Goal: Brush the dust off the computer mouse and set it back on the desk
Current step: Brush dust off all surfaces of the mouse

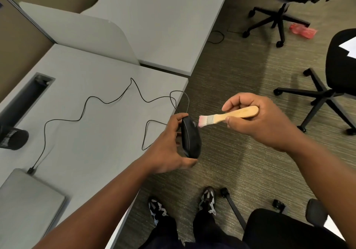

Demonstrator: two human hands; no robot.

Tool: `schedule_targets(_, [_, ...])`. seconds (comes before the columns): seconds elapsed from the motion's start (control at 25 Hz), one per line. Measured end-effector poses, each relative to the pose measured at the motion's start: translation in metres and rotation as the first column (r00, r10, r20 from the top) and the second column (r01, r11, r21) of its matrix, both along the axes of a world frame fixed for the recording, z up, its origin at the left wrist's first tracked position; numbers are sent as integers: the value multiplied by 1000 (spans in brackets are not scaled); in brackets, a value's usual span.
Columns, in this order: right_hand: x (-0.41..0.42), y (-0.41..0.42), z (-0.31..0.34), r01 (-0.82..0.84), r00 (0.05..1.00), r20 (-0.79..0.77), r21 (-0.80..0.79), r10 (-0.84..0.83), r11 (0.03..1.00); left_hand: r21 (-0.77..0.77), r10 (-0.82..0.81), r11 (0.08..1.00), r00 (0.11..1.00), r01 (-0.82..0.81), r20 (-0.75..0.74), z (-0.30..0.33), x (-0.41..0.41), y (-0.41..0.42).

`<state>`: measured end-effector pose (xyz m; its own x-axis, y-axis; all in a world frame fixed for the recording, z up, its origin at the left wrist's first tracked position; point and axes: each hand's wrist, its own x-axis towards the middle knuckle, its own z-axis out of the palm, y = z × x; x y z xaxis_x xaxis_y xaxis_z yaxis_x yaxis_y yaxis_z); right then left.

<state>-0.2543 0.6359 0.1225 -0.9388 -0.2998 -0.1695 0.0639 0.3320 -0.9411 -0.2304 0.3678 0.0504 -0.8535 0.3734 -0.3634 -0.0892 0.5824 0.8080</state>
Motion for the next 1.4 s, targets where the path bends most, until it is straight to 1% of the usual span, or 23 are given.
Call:
schedule_targets(0.08, [-5,-1,9,-67,997,25,33,67,997,20,-25,1000,1000,24,17,0,-1,0])
schedule_targets(0.16, [-9,-6,14,-170,985,51,106,165,980,34,-38,999,999,37,35,1,-1,0])
schedule_targets(0.24, [-11,-13,15,-199,980,42,170,194,965,39,-53,998,998,51,43,2,-1,0])
schedule_targets(0.4, [-10,-24,5,-96,990,-81,220,116,971,45,-74,996,997,73,22,3,-1,0])
schedule_targets(0.48, [-8,-30,-4,-12,981,-183,229,56,973,49,-81,996,997,80,18,3,-1,1])
schedule_targets(0.56, [-6,-32,-9,63,963,-269,197,-8,978,54,-80,995,997,79,18,4,-1,1])
schedule_targets(0.6, [-4,-32,-9,83,958,-286,175,-30,981,55,-78,996,997,77,15,5,-1,1])
schedule_targets(0.68, [-1,-30,-8,57,964,-267,182,-6,982,63,-71,996,997,70,11,5,-2,-1])
schedule_targets(0.8, [4,-26,1,-93,982,-142,215,125,972,55,-66,996,998,65,5,7,-1,-3])
schedule_targets(0.88, [6,-22,8,-137,984,-89,187,156,973,47,-58,997,998,57,7,9,0,-6])
schedule_targets(0.96, [6,-24,10,-63,987,-138,167,87,984,36,-56,998,998,56,7,14,-1,-6])
schedule_targets(1.04, [7,-31,12,15,979,-204,183,23,983,27,-58,998,998,57,4,18,-1,-7])
schedule_targets(1.12, [9,-41,15,-7,976,-211,236,58,972,29,-59,998,998,59,-3,21,-2,-8])
schedule_targets(1.2, [12,-44,20,-75,979,-165,272,123,959,31,-54,998,998,54,-9,23,-1,-12])
schedule_targets(1.28, [14,-45,26,-103,980,-134,275,144,956,40,-43,998,999,43,-4,23,0,-16])
schedule_targets(1.4, [11,-50,28,14,980,-196,236,34,972,41,-47,998,999,47,-2,26,2,-20])
